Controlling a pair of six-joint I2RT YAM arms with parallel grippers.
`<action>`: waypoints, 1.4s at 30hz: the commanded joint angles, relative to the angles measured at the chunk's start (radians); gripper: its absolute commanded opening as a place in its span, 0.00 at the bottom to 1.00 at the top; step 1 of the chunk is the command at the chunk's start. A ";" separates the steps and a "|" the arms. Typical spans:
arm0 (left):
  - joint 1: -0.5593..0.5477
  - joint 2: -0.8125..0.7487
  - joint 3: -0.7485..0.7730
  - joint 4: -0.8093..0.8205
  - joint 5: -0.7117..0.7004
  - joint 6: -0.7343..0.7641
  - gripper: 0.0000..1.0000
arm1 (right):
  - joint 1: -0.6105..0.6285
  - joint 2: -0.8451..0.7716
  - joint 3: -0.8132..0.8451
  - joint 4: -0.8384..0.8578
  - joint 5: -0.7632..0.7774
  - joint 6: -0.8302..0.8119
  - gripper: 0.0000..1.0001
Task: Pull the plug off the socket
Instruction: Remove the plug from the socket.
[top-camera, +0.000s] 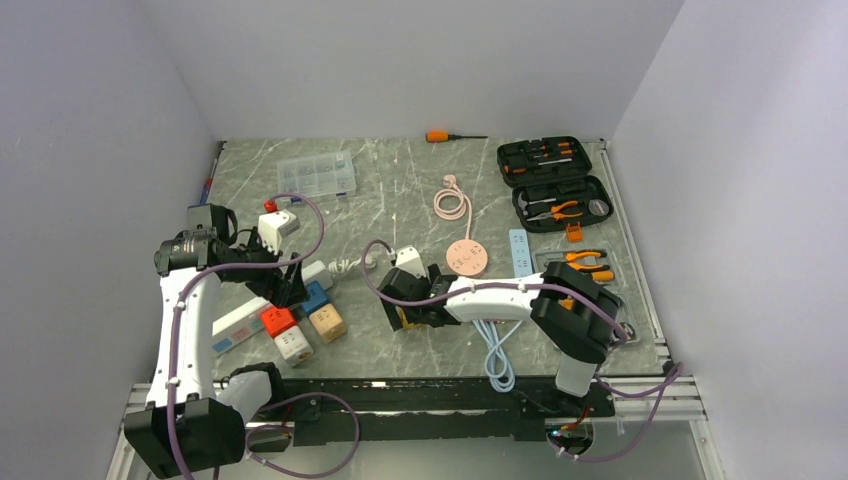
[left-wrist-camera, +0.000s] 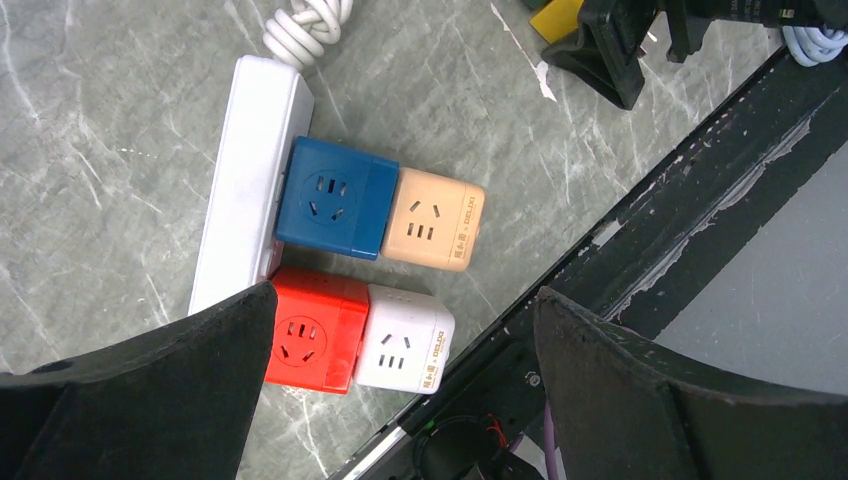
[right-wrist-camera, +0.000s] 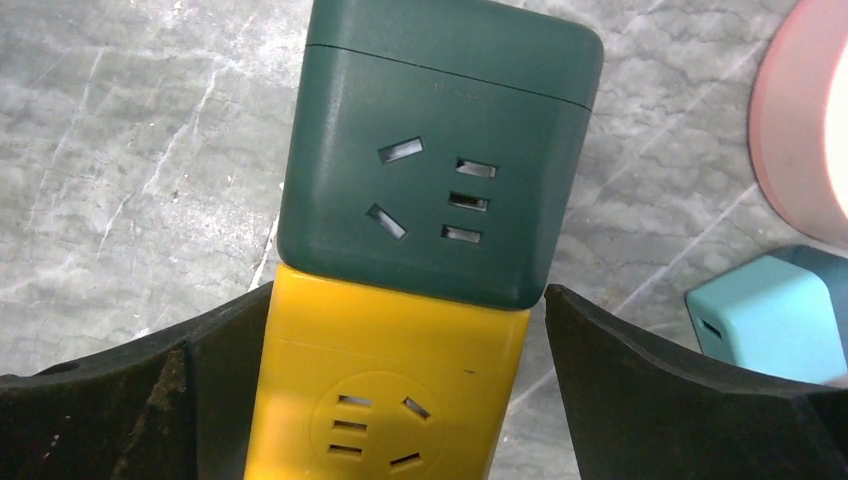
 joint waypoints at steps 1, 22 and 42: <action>-0.001 -0.012 0.014 0.005 0.009 0.009 0.99 | 0.028 0.007 0.062 -0.163 0.145 0.088 0.99; -0.001 -0.022 0.014 0.002 0.022 0.023 0.99 | 0.044 -0.015 0.039 -0.077 0.047 0.033 0.66; -0.291 -0.323 -0.181 0.286 0.159 0.472 0.99 | -0.152 -0.443 -0.190 0.231 -0.526 -0.212 0.00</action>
